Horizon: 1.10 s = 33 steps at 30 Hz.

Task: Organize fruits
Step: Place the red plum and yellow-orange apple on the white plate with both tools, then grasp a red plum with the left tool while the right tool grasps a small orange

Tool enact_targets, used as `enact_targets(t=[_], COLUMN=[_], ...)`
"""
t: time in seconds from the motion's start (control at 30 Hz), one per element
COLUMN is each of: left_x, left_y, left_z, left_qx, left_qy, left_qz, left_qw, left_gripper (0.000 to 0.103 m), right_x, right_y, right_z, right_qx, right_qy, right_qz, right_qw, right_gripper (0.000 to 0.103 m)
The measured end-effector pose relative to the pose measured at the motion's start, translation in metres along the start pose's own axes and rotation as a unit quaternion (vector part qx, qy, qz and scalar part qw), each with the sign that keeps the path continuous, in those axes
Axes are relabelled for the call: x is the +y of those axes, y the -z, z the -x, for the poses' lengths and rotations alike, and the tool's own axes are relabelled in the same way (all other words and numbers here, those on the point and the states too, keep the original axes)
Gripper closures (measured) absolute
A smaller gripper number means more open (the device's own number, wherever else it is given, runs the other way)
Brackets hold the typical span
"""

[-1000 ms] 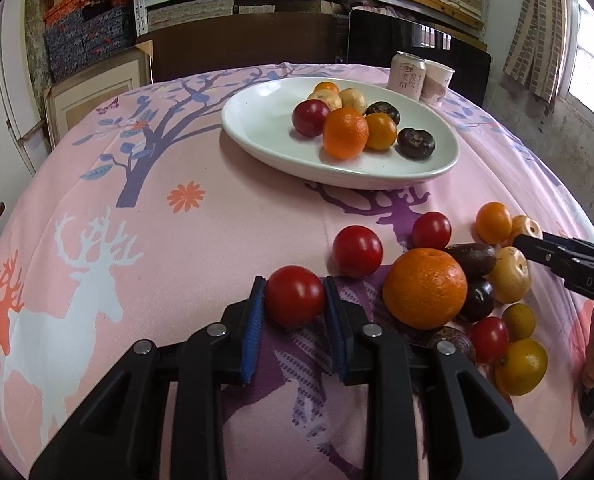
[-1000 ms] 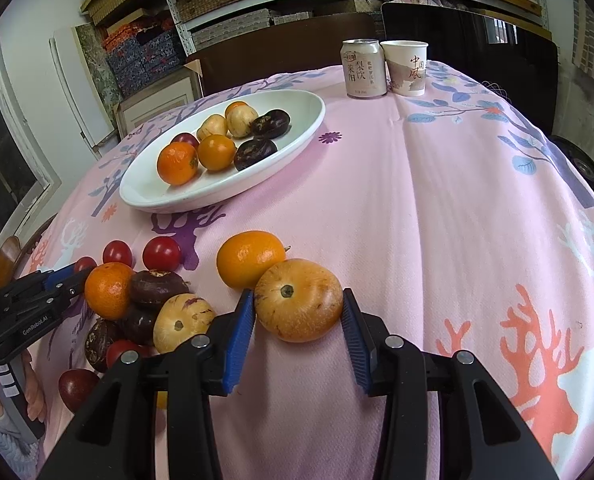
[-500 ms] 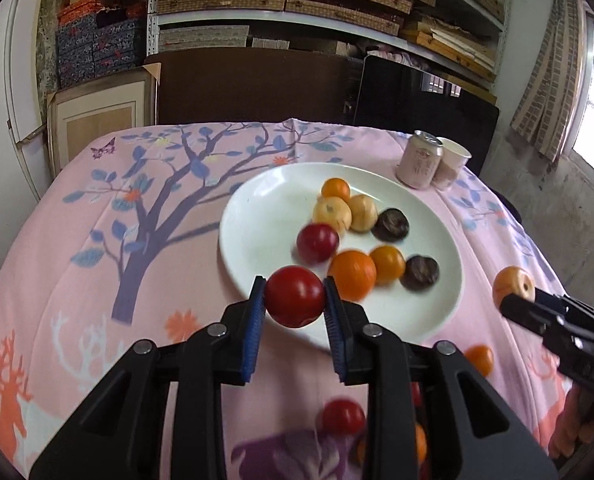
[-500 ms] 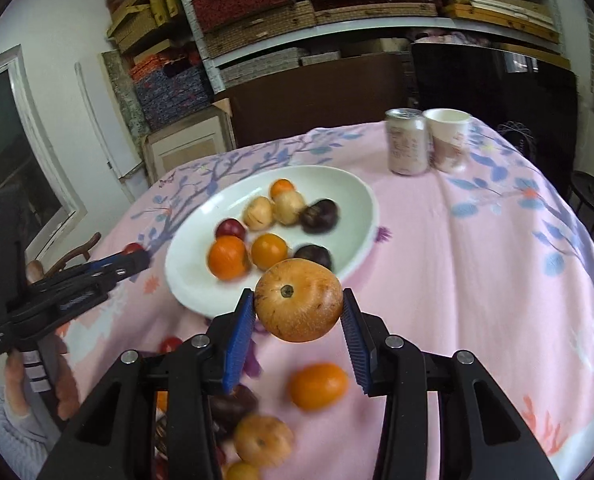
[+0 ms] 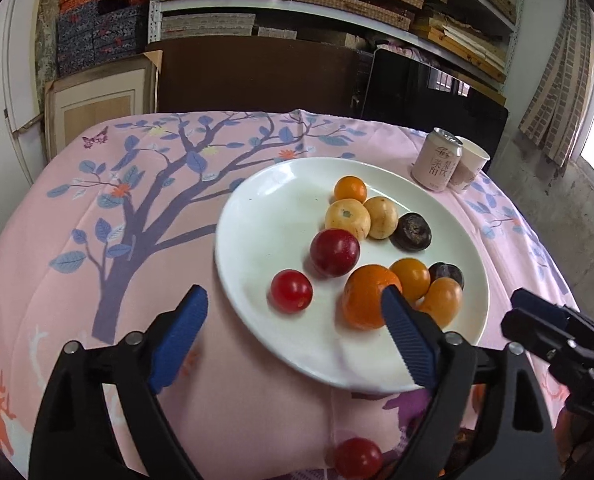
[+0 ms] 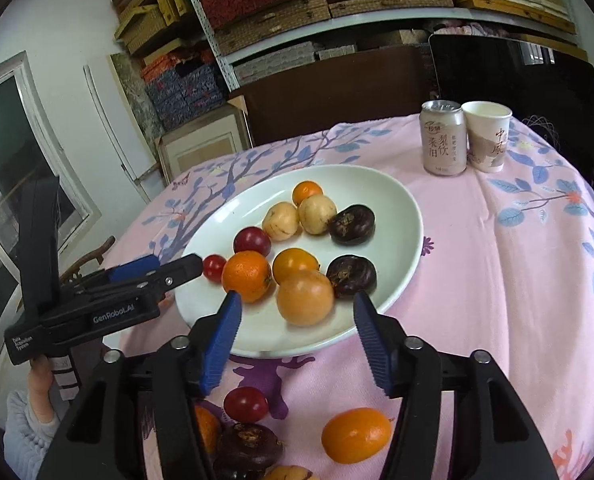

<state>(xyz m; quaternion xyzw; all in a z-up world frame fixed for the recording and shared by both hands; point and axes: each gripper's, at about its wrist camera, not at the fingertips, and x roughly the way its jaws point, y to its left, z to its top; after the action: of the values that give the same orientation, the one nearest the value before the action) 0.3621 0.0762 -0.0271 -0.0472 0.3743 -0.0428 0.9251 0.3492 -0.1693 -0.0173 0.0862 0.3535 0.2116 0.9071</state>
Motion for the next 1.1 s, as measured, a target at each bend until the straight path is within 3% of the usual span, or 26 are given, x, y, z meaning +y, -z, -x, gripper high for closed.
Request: enact_targets(t=[0.13, 0.37, 0.47, 0.6, 0.8, 1.1], left_x=[0.0, 0.0, 0.0, 0.0, 0.0, -0.001], left_y=[0.014, 0.064, 0.074, 0.079, 0.078, 0.081], left_z=[0.021, 0.048, 0.052, 0.052, 0.043, 0.024], left_qx=[-0.008, 0.006, 0.01, 0.015, 0.032, 0.064], left_qy=[-0.002, -0.024, -0.028, -0.02, 0.009, -0.001], left_qz=[-0.002, -0.017, -0.016, -0.011, 0.0, -0.006], left_qw=[1.0, 0.9995, 0.9994, 0.9996, 0.9994, 0.9979], left_gripper=[0.014, 0.009, 0.009, 0.009, 0.008, 0.004], right_x=[-0.005, -0.035, -0.043, -0.051, -0.056, -0.054], right_y=[0.003, 0.032, 0.041, 0.049, 0.049, 0.049], right_z=[0.013, 0.039, 0.05, 0.061, 0.057, 0.055], right_qx=[-0.013, -0.013, -0.02, -0.032, -0.022, -0.019], right_qy=[0.007, 0.021, 0.022, 0.02, 0.019, 0.021], right_qz=[0.002, -0.049, -0.067, -0.089, -0.099, -0.097], right_qw=[1.0, 0.998, 0.997, 0.995, 0.995, 0.995], right_gripper=[0.042, 0.036, 0.03, 0.024, 0.024, 0.023])
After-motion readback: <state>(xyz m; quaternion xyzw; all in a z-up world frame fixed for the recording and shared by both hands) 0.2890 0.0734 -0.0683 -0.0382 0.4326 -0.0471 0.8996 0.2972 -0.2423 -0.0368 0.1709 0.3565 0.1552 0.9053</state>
